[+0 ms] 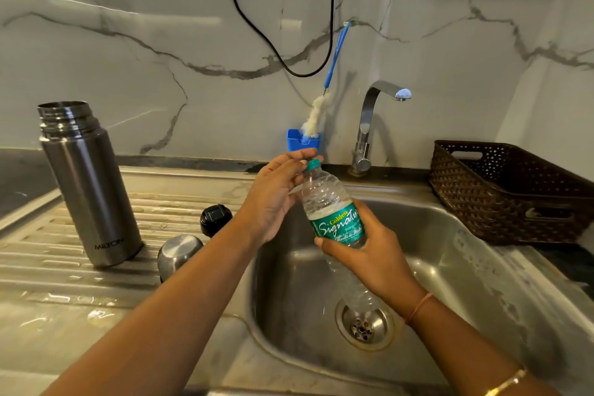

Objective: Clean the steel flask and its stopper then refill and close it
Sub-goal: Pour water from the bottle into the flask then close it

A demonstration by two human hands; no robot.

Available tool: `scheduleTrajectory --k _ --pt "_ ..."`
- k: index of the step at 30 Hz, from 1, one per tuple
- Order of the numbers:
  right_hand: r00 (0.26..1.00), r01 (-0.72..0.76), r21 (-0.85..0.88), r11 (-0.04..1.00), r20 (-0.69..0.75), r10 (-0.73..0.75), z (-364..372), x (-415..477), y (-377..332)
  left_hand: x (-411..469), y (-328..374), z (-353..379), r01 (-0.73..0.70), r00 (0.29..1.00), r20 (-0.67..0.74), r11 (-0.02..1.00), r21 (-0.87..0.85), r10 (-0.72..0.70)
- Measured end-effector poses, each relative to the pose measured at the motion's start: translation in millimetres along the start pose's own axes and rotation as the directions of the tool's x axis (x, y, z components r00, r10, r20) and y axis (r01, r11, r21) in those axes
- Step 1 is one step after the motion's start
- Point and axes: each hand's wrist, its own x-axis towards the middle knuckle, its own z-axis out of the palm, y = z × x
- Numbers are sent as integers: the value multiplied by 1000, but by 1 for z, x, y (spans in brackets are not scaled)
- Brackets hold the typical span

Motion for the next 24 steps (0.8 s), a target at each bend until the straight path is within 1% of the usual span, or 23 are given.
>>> scheduleTrajectory --k 3,5,9,12,15,19,20,21,22,23,24 --pt "1000 15 35 999 -10 -14 0 -2 -4 -2 2 5 -59 998 4 997 53 59" --pt "1000 -4 85 996 22 2 -1 -1 -6 -2 4 5 -70 998 5 996 47 70" --pt "986 -113 255 960 151 76 -11 3 -10 1 8 0 -27 998 53 999 -28 28" --pt "963 -188 369 910 251 98 -18 4 -11 0 9 -1 3 995 104 996 -87 6" --pt "937 -247 415 876 333 106 -20 6 -6 -2 12 -2 20 985 171 990 -138 4" --pt "886 -357 513 780 450 109 -26 6 -4 -5 13 -2 53 972 234 980 -191 -7" --pt "878 -369 516 773 465 109 -26 6 -6 -5 13 -2 65 970 241 978 -196 -16" --pt "881 -363 504 784 459 113 -25 5 -7 -5 12 -3 77 970 241 976 -205 -26" --pt "897 -336 471 816 424 124 -24 5 -8 -4 11 -3 87 972 232 972 -217 -35" --pt "927 -272 405 873 353 126 -22 5 -10 -3 11 -4 97 976 214 969 -229 -47" --pt "965 -171 273 947 242 105 -19 4 -11 -2 10 -4 109 979 192 967 -231 -65"
